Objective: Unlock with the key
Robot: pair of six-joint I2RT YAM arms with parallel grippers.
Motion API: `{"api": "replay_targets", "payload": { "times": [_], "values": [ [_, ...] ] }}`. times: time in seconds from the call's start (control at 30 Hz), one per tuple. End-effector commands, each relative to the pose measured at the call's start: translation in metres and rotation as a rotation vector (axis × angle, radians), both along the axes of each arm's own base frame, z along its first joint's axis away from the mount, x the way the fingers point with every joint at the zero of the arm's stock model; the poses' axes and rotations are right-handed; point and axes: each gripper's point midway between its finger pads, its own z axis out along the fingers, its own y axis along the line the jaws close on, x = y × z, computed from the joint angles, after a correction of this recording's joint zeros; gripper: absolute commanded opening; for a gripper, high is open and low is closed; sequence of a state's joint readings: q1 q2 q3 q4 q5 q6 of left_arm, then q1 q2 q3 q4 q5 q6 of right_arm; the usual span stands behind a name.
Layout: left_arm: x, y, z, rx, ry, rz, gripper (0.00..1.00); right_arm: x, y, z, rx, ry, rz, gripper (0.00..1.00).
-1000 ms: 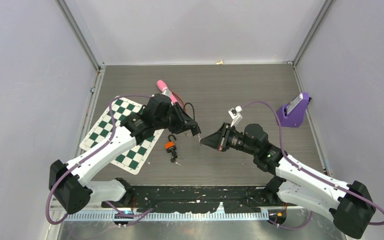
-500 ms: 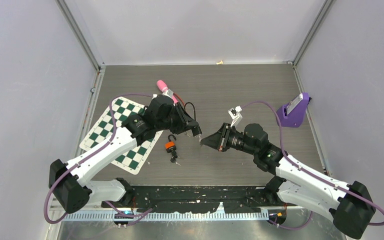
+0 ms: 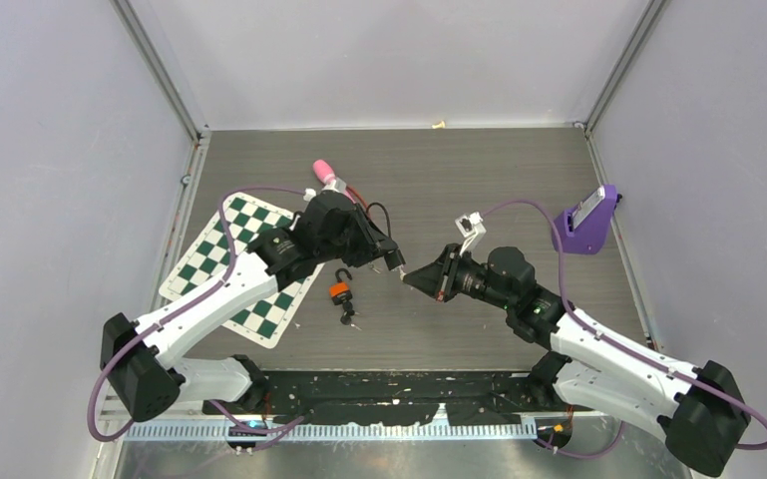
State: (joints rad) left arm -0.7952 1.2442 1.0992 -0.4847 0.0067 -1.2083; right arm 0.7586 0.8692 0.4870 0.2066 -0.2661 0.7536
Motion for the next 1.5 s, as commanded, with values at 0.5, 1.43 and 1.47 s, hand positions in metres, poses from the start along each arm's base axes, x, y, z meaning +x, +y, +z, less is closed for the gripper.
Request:
{"api": "replay_targets", "payload": {
  "times": [0.5, 1.43, 1.47],
  "values": [
    [-0.037, -0.022, 0.007, -0.046, 0.093, -0.074, 0.06, 0.039, -0.003, 0.044, 0.043, -0.195, -0.149, 0.05],
    [-0.047, -0.01, -0.001, -0.142, 0.184, -0.046, 0.14, 0.047, -0.008, 0.074, 0.069, -0.356, -0.177, 0.05],
    [-0.043, -0.007, 0.0, -0.161, 0.192, -0.034, 0.12, 0.047, -0.005, 0.07, 0.058, -0.339, -0.165, 0.05]
  ]
}}
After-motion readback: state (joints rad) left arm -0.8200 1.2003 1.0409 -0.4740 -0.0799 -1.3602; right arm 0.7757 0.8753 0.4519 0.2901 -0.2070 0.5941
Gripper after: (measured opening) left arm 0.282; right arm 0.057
